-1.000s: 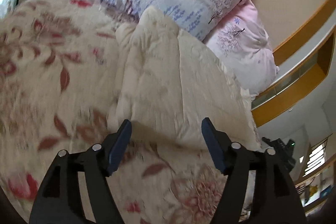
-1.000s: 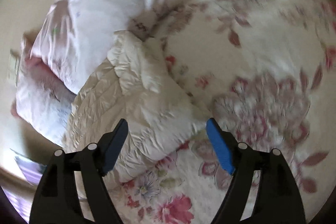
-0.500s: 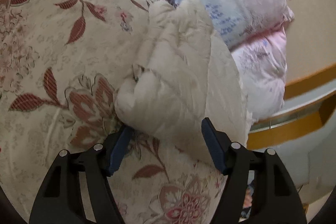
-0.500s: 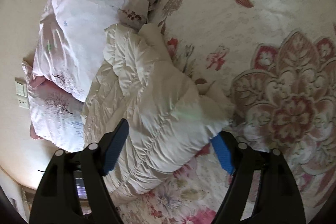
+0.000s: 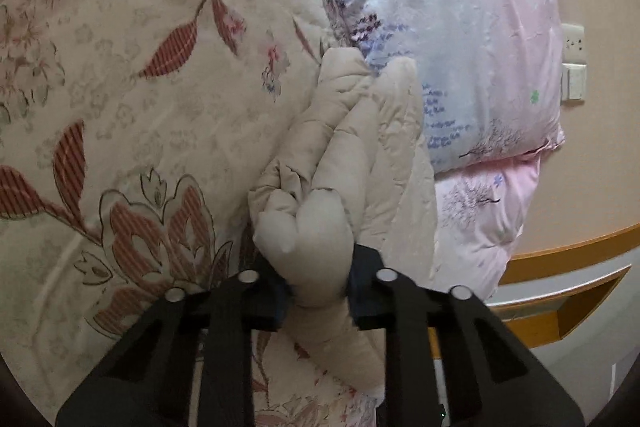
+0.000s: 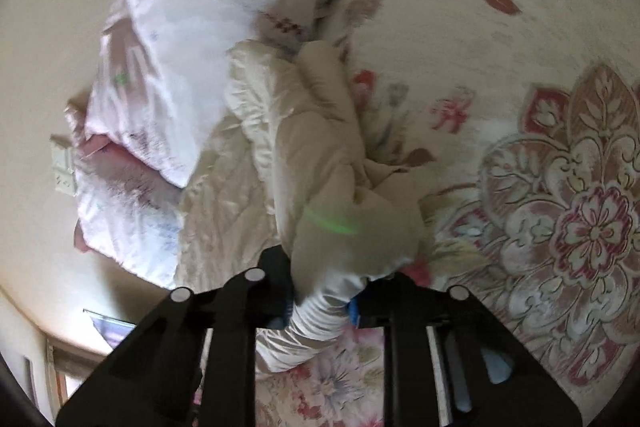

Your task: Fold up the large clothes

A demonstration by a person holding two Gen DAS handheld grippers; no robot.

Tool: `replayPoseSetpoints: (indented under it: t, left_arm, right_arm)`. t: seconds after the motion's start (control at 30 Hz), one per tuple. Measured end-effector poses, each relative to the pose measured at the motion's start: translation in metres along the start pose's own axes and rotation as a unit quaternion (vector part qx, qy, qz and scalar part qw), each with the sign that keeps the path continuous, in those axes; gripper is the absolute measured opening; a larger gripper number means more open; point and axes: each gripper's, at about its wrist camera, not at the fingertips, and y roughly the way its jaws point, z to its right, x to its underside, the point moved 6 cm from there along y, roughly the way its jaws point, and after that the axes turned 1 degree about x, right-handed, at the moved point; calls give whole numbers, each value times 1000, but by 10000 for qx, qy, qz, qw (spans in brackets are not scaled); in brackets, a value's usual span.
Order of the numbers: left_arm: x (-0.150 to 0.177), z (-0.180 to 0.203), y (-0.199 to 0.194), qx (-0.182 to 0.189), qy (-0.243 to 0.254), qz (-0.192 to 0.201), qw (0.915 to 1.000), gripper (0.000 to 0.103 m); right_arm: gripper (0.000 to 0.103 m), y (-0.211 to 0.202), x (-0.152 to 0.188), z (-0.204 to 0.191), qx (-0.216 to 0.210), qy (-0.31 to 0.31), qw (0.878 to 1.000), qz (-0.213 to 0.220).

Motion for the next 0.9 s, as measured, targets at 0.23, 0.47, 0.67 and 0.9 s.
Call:
replayPoseSetpoints:
  t: [0.23,0.47,0.67,0.9]
  left_arm:
    - [-3,10,-45,231,402,317,9984,14]
    - [6,-14,-102,223,415,525,9975,14]
    - [11,-35,-132,150,338,667,9971,14]
    - [12,-37,-127,42,634,653,9958,40]
  right_arm:
    - [18,-18,24,-29,-375,-542,9975,-239]
    - [17,-33,73,-33,-390,-1111,9904,-718]
    - [23,-46,102,-31,-86,-1518,9844,-885]
    - [64,-82,82,-29,1457,-2113,9654,450]
